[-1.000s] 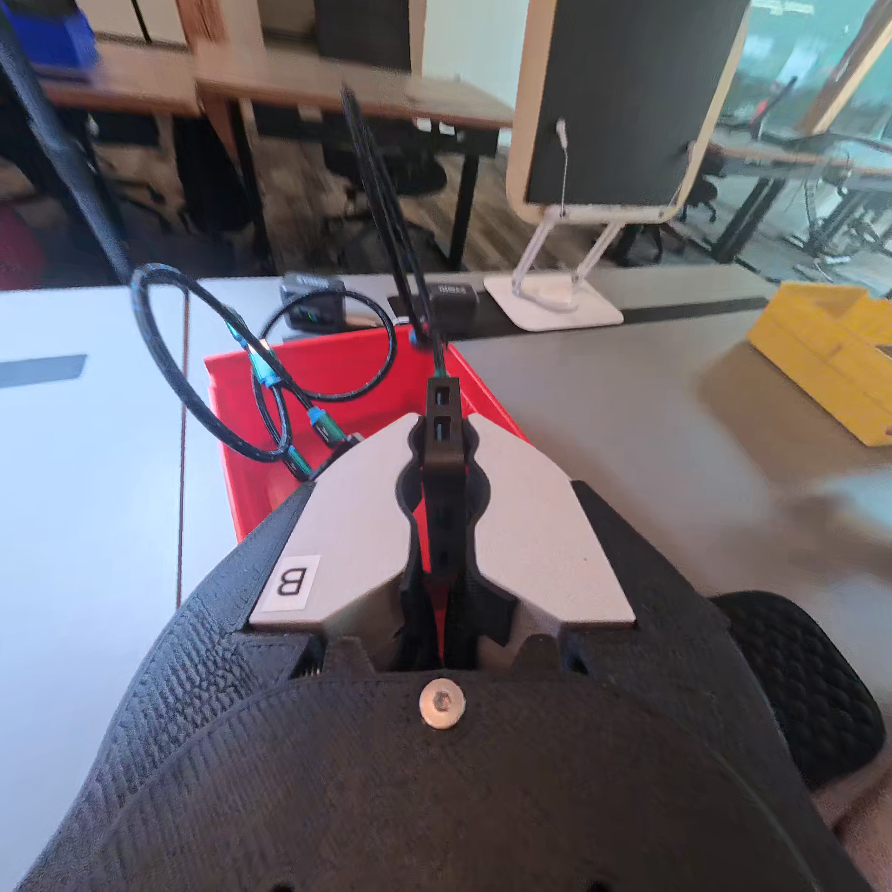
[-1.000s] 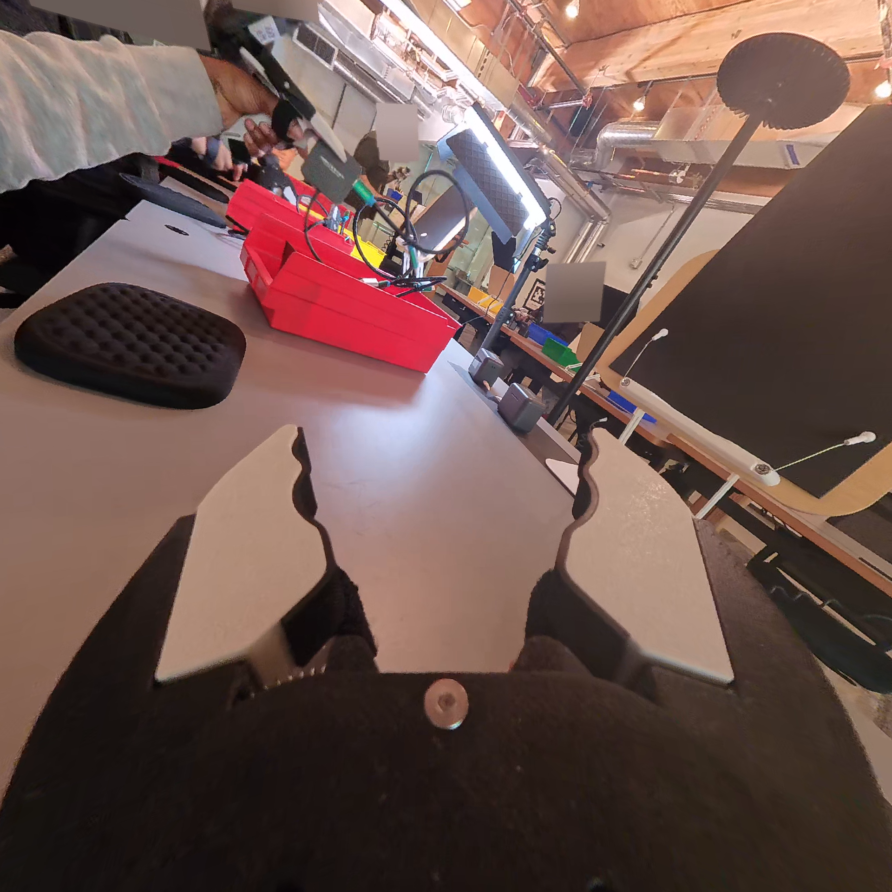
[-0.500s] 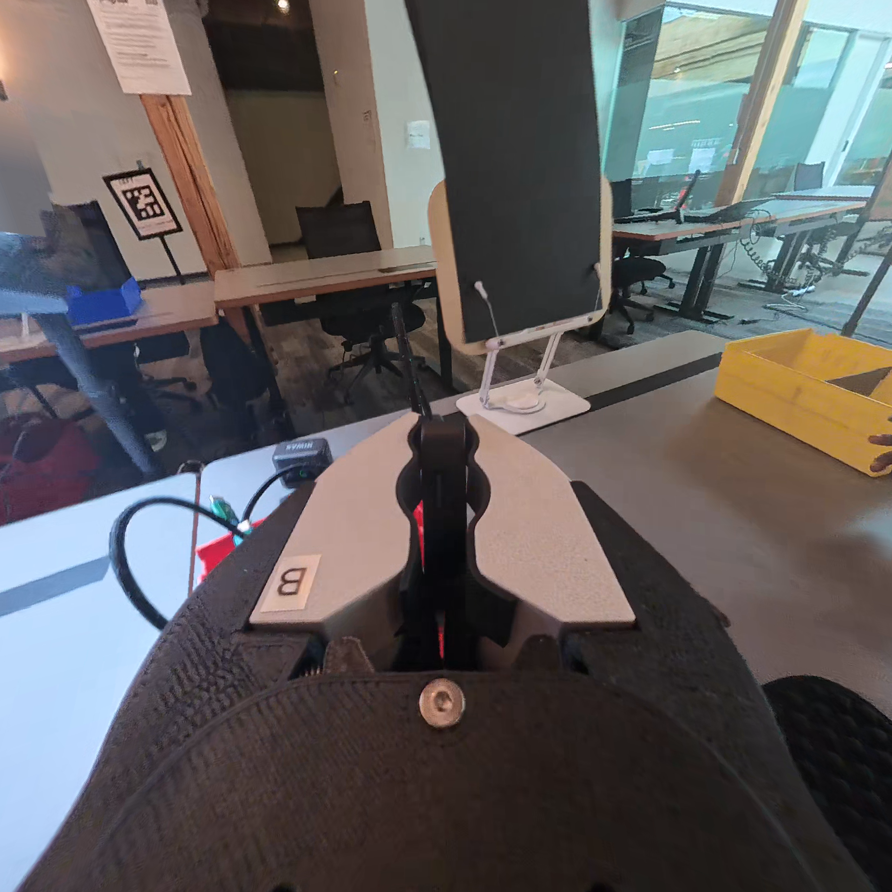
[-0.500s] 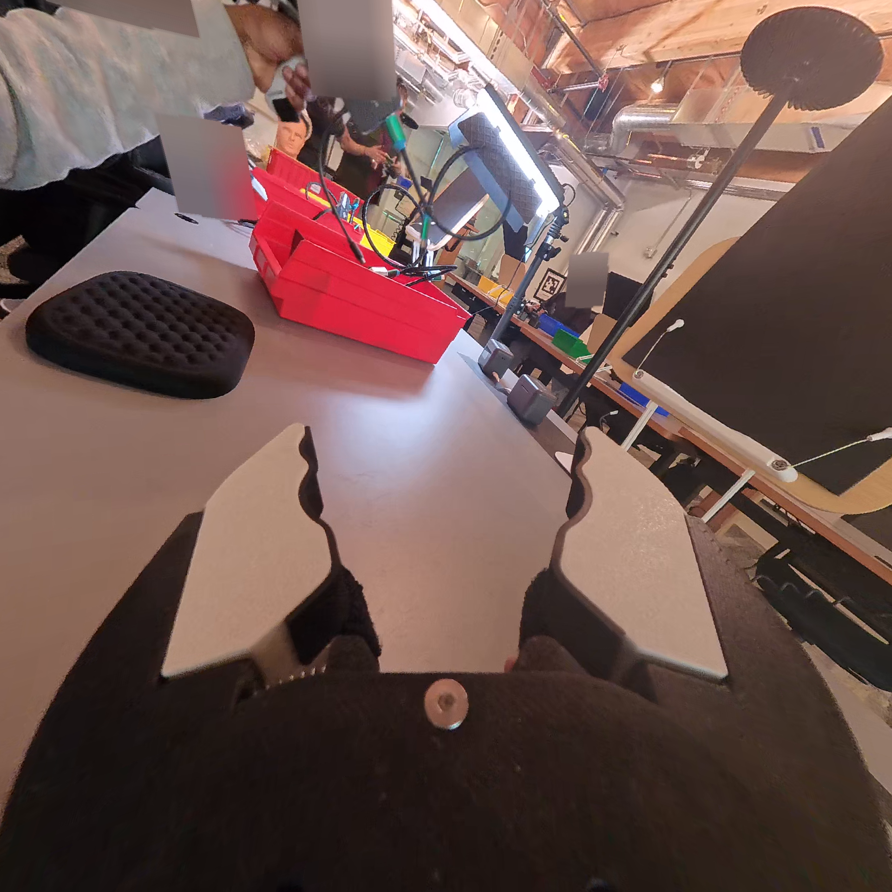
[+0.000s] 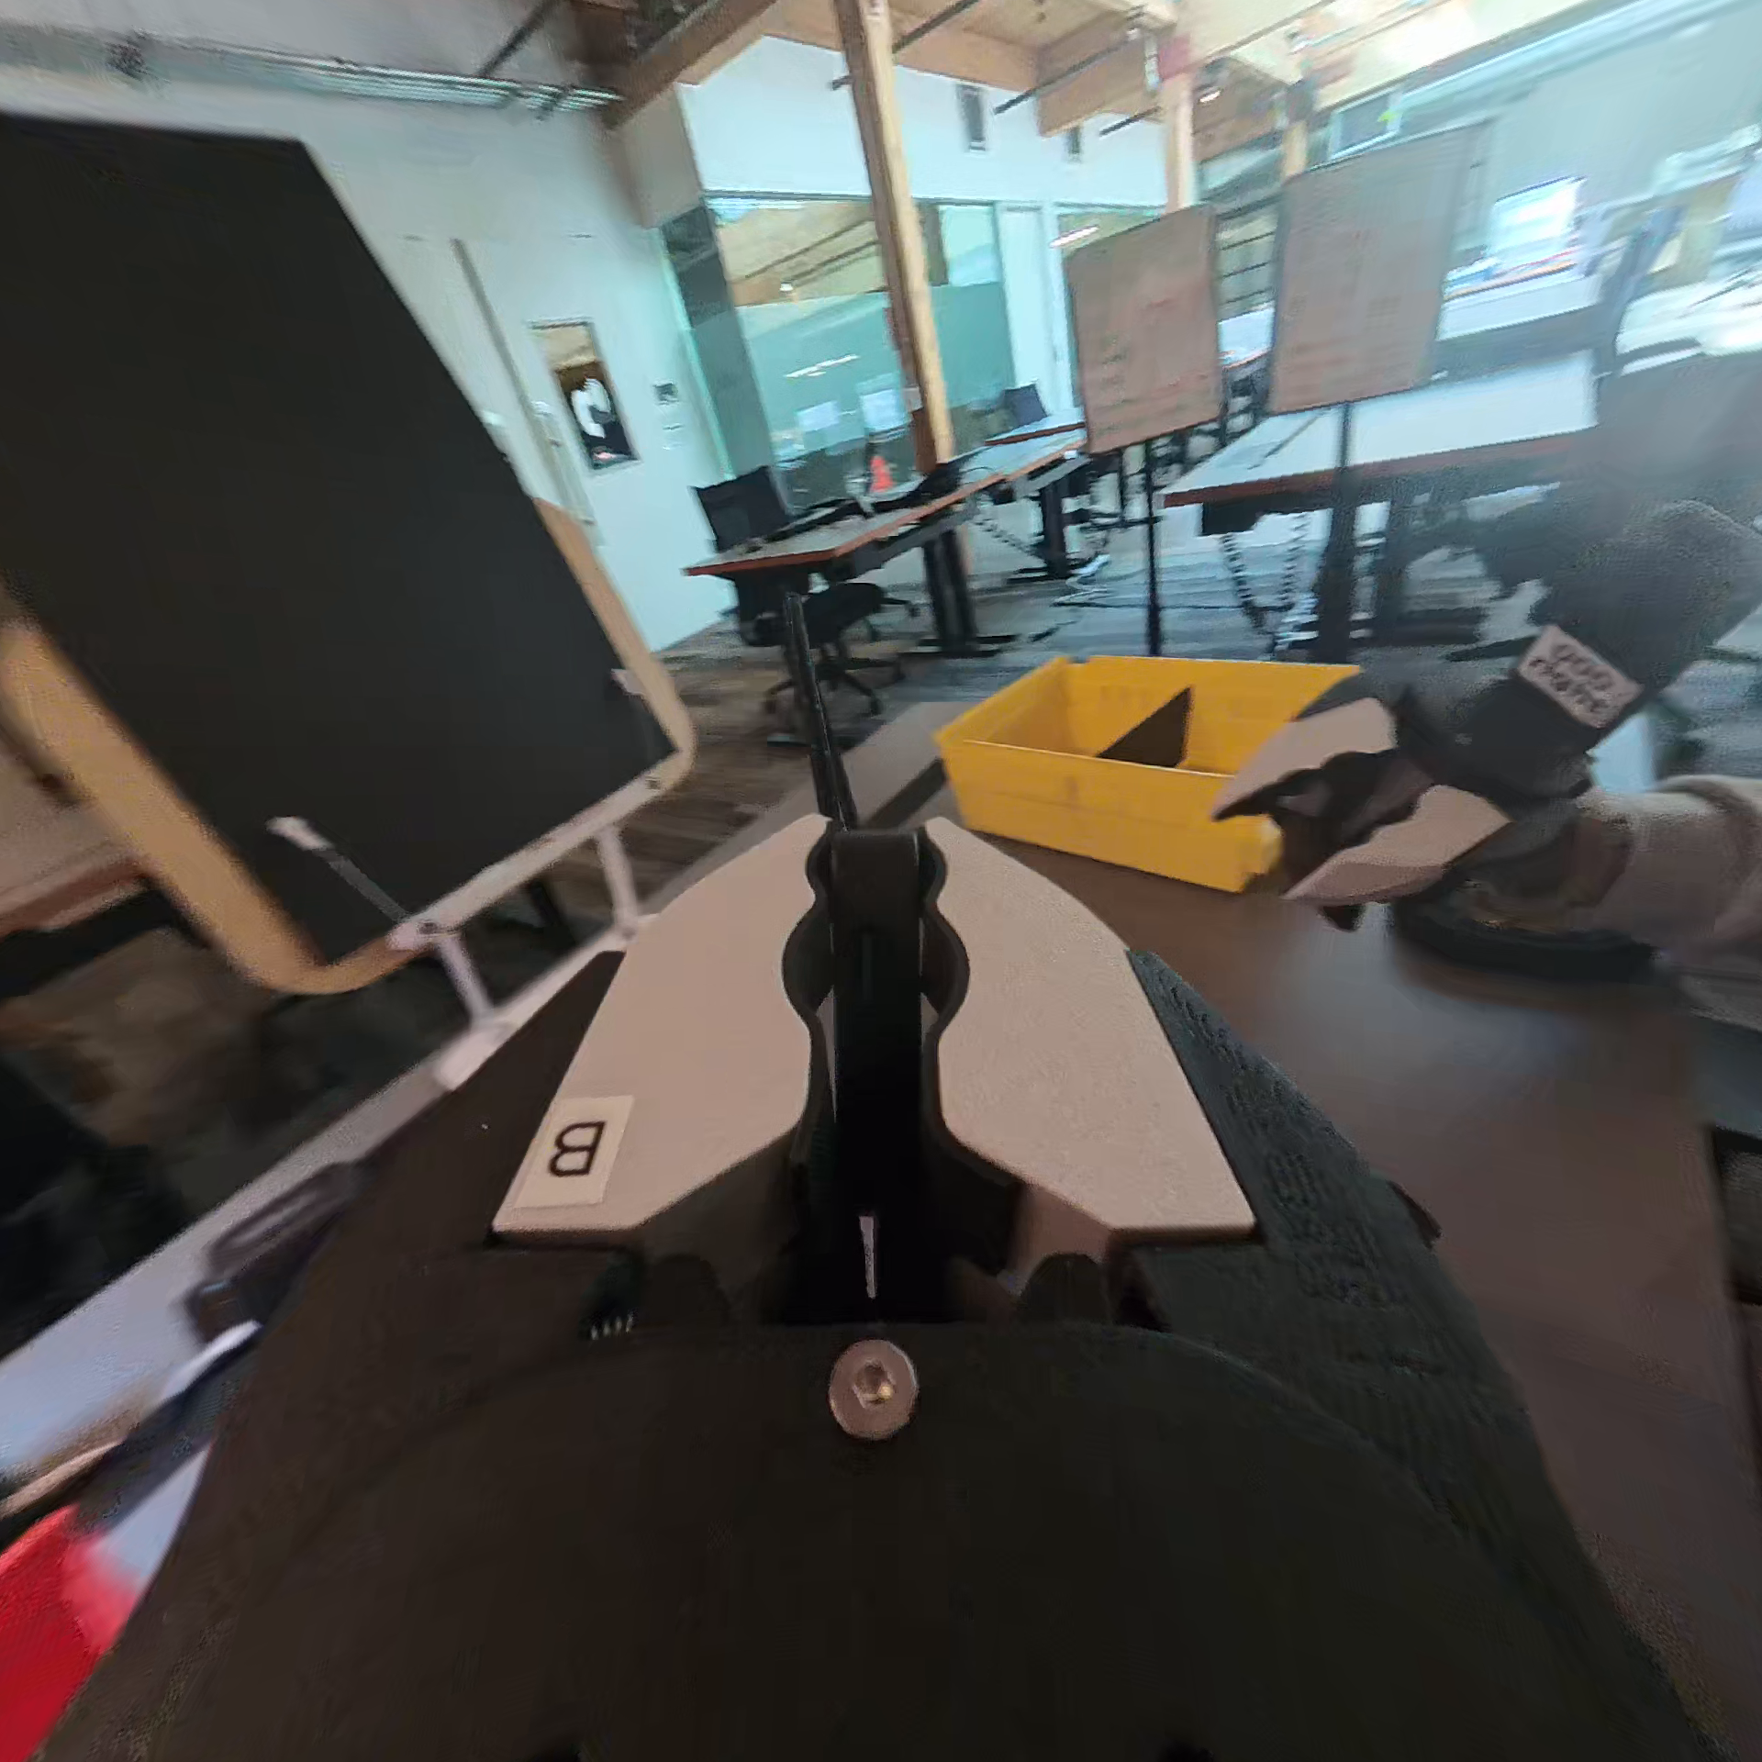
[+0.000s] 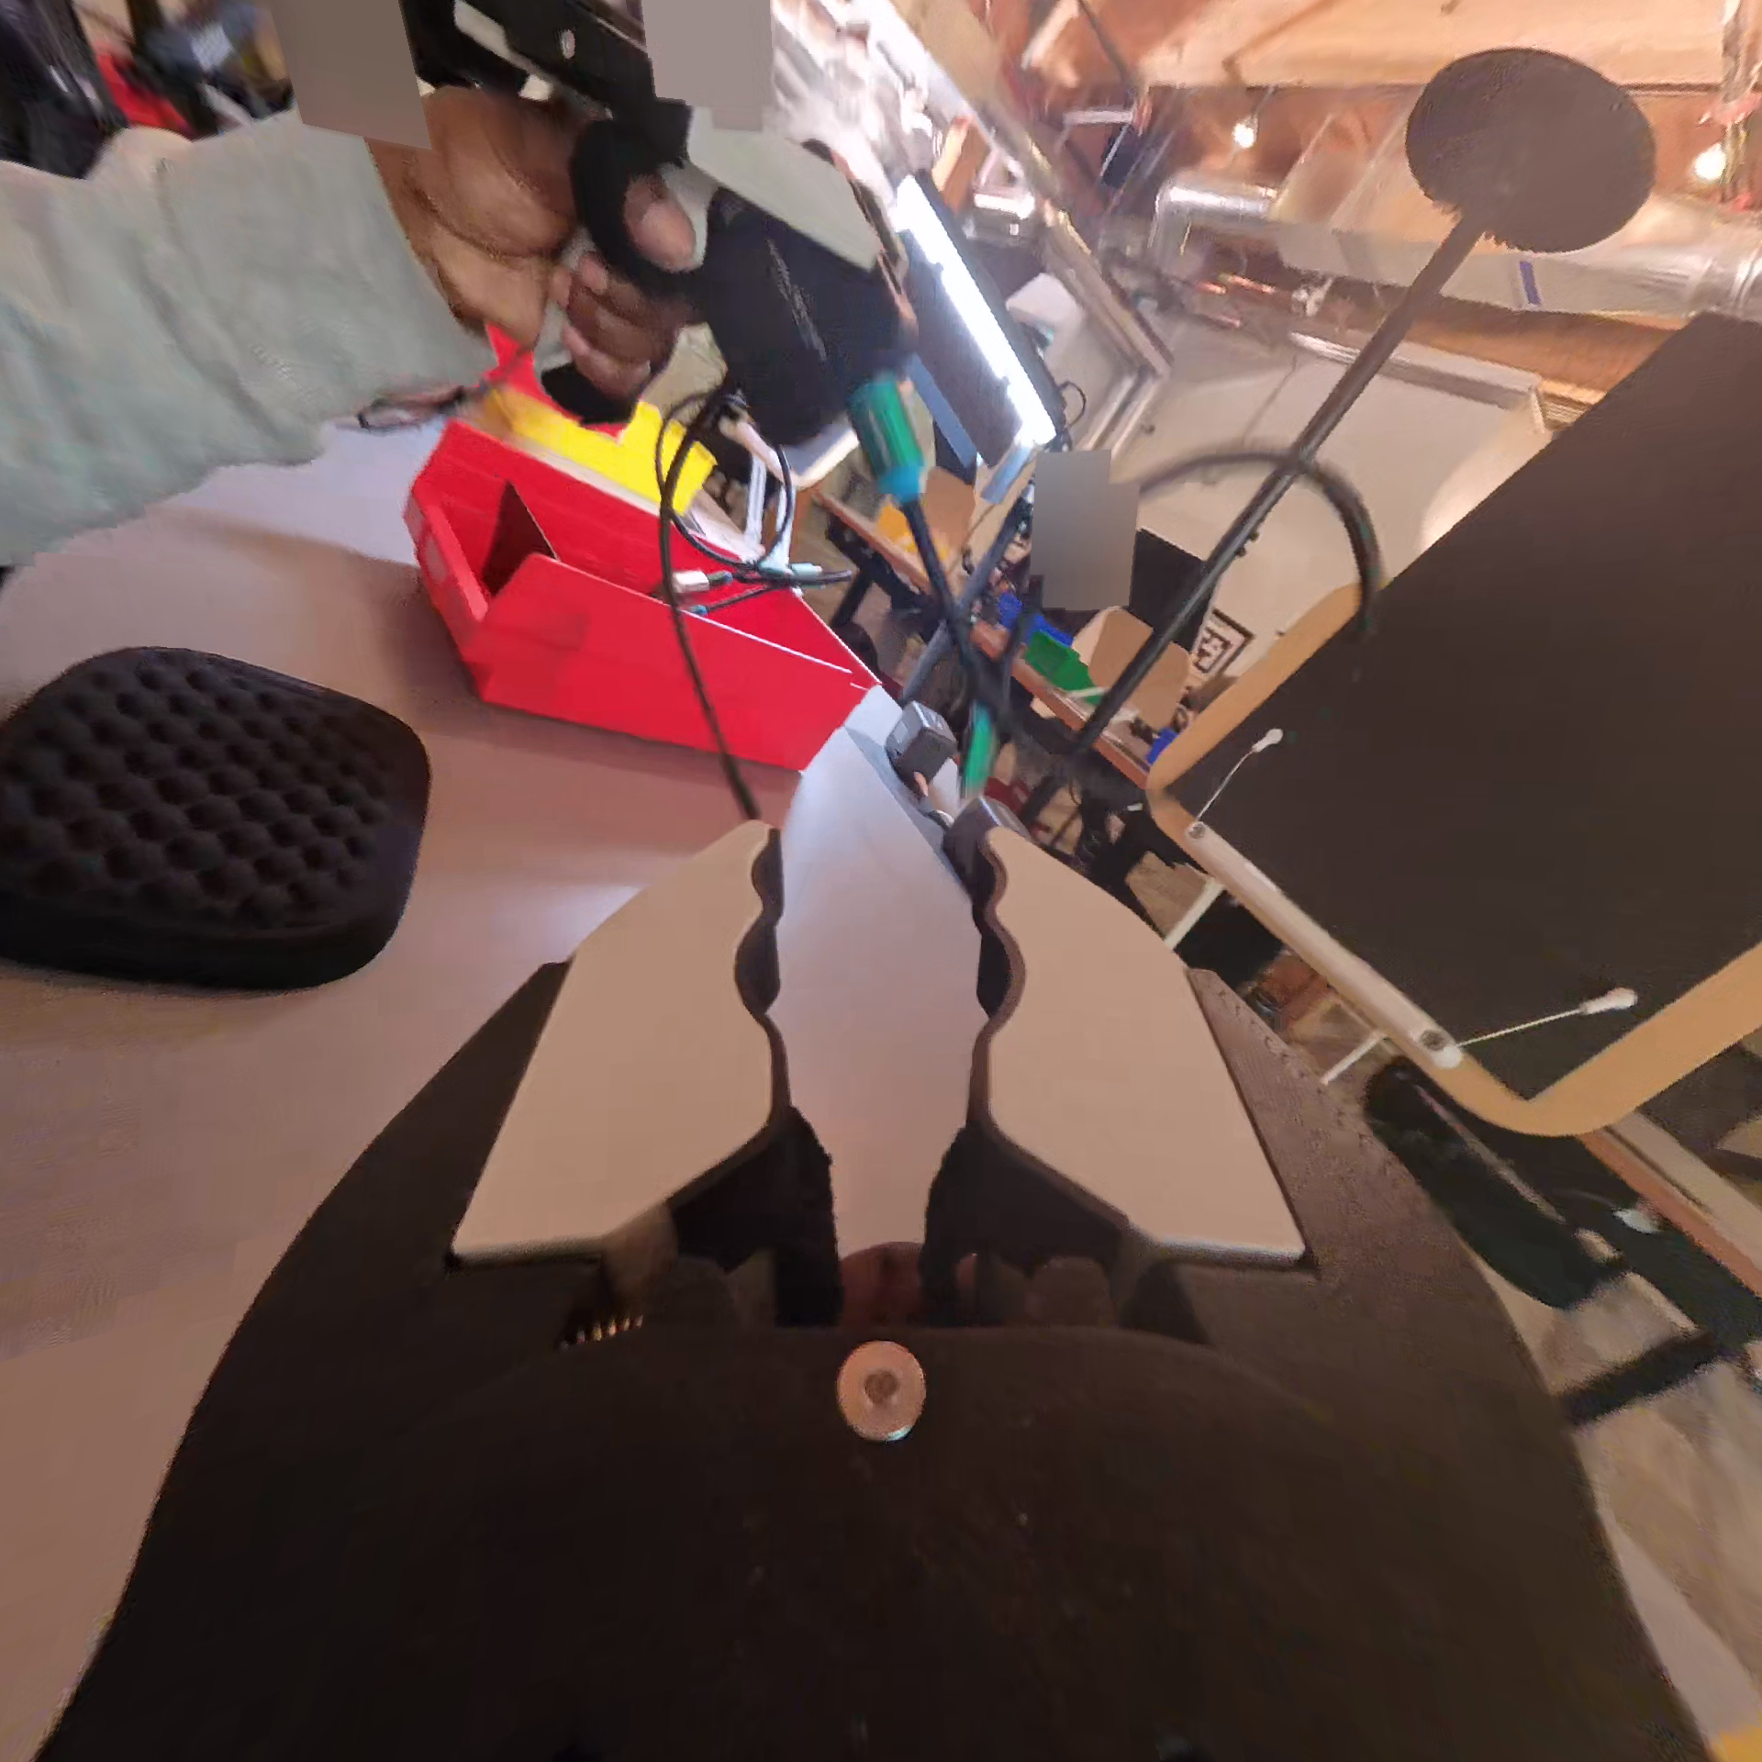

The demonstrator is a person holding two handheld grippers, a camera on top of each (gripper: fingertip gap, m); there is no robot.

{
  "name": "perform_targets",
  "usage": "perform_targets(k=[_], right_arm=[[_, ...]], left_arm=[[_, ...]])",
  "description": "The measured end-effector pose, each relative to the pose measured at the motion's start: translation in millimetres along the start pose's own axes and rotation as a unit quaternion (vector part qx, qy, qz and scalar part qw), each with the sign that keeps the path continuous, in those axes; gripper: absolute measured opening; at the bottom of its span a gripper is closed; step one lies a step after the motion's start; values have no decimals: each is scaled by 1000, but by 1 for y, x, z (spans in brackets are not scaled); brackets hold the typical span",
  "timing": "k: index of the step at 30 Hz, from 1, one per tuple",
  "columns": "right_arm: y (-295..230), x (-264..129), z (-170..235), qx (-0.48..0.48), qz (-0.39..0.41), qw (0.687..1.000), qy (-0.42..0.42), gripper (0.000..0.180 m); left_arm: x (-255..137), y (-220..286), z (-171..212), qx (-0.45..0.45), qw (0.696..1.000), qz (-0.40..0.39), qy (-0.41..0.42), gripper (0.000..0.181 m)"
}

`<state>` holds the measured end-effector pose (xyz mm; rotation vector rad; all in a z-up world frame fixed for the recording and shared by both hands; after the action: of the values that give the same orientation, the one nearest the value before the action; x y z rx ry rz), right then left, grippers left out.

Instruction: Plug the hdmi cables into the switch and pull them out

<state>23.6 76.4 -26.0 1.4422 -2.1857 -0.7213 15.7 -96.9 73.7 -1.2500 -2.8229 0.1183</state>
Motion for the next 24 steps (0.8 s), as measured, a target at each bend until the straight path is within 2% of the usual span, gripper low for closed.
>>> perform_targets(k=[3,7,8,9,11,15,18,19,21,23,24], right_arm=[[2,27,-8,-75,26,996,-46,53],[3,52,16,-202,72,967,-134,61],[4,55,24,-228,82,958,-152,59],[4,57,32,-249,90,950,-165,49],[2,57,45,-277,98,937,-187,22],[0,52,65,-270,82,935,-214,18],[1,51,73,-273,76,933,-223,18],[-1,52,75,-272,71,933,-224,18],[-8,54,78,-278,54,932,-226,18],[-15,57,79,-291,46,928,-227,18],[-16,57,80,-303,49,924,-230,19]], left_arm=[[42,28,29,-61,996,66,2,13],[82,54,63,-148,981,126,-5,13],[89,61,71,-171,975,142,-10,13],[94,67,78,-194,968,158,-15,13],[101,78,89,-228,956,182,-23,13],[105,80,110,-225,956,186,-37,14],[103,86,134,-237,943,216,-89,42],[104,86,141,-242,940,217,-101,44],[105,88,148,-234,942,219,-97,41],[106,89,150,-213,949,214,-95,17],[106,86,152,-199,955,197,-98,14]])
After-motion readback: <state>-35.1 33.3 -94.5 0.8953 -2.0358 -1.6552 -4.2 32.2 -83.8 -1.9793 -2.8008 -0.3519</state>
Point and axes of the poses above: each gripper's, where its closed fingertips meet, x out along the fingers, z out of its underside, y = z × x across the jaws, the point moved 1 cm from there along -x, back along the fingers, and after that the axes turned 8 degrees about -x, right-handed, at the moved point
